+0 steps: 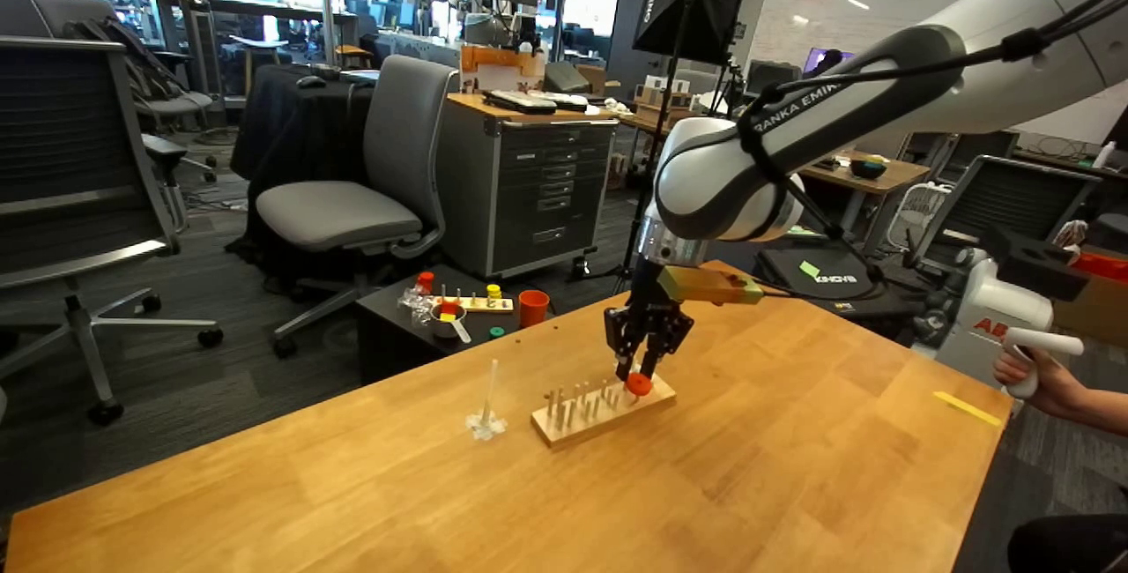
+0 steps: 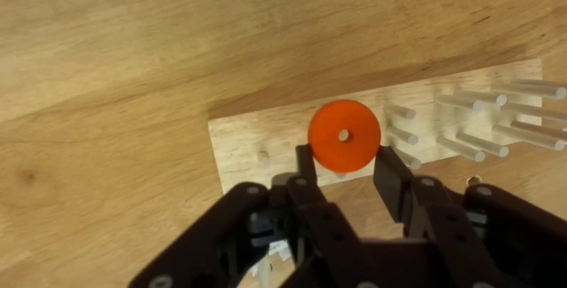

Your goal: Put the orange ring on the wooden board

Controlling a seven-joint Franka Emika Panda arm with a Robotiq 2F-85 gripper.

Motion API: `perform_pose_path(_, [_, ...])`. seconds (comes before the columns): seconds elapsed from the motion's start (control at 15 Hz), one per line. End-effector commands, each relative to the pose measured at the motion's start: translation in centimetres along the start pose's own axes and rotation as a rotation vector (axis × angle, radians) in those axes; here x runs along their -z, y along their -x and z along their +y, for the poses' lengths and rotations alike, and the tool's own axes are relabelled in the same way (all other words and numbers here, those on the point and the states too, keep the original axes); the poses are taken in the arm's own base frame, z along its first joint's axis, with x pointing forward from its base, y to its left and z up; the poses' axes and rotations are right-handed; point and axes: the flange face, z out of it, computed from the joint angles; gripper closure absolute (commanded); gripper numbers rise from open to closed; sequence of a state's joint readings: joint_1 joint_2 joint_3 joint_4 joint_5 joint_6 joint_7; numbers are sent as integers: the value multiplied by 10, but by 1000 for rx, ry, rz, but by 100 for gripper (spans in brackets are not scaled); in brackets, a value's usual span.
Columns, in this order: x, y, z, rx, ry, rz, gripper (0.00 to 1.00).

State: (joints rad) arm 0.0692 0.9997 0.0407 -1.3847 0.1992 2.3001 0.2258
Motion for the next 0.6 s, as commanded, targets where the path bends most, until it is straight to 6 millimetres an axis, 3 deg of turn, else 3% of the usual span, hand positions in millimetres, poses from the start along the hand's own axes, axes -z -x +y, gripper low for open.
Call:
perform_pose_path(0.0, [-4, -5, -4, -1, 9, -13, 86])
perform_pose_path(0.53, [-15, -4, 0, -9, 10, -31, 86])
